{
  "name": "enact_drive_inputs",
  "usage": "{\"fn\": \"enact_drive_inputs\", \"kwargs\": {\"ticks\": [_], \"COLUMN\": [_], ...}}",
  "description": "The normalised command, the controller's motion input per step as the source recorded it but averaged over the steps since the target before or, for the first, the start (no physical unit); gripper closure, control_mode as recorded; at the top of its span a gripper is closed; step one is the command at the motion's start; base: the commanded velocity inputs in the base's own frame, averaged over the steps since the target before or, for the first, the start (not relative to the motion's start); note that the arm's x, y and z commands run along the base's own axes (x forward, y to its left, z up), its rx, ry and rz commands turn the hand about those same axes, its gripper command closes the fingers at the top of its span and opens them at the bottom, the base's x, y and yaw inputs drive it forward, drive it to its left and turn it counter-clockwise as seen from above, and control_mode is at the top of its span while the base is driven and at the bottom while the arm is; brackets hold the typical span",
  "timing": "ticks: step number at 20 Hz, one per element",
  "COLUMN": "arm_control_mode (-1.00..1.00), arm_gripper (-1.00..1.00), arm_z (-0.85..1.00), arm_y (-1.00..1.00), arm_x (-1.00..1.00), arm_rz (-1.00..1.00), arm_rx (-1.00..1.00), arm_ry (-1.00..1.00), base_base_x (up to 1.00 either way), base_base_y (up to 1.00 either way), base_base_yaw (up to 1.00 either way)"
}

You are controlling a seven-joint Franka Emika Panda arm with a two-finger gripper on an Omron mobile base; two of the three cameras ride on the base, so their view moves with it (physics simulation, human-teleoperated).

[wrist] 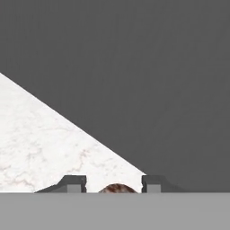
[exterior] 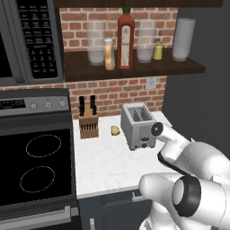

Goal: Put the shaker and condiment bottle from the counter next to their counterparts in the cabinet.

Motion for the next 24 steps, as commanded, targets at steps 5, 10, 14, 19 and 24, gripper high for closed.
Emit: {"fn": "enact_drive_inputs", "kwargs": {"ticks": [5,10,14,19,24], "arm_control_mode": [-1.00,-1.00,-1.00,-1.00,-1.00], "arm_gripper": [1.00,1.00,1.00,1.00,1.00], "arm_z": [0.38,0.36,0.33,0.33,0.29], "arm_y": [-0.01,0.00,0.00,0.00,0.02], "arm_x": [-0.08,-0.09,-0.21,-0.31,-0.41], "arm_rz": [0.03,0.07,0.09,0.10,0.11], "arm_rx": [0.00,0.00,0.00,0.00,0.00], "arm_ry": [-0.15,-0.11,-0.08,-0.07,-0.06], "base_base_x": [0.00,0.00,0.00,0.00,0.00], "base_base_y": [0.00,0.00,0.00,0.00,0.00], "base_base_yaw": [0.00,0.00,0.00,0.00,0.00]}}
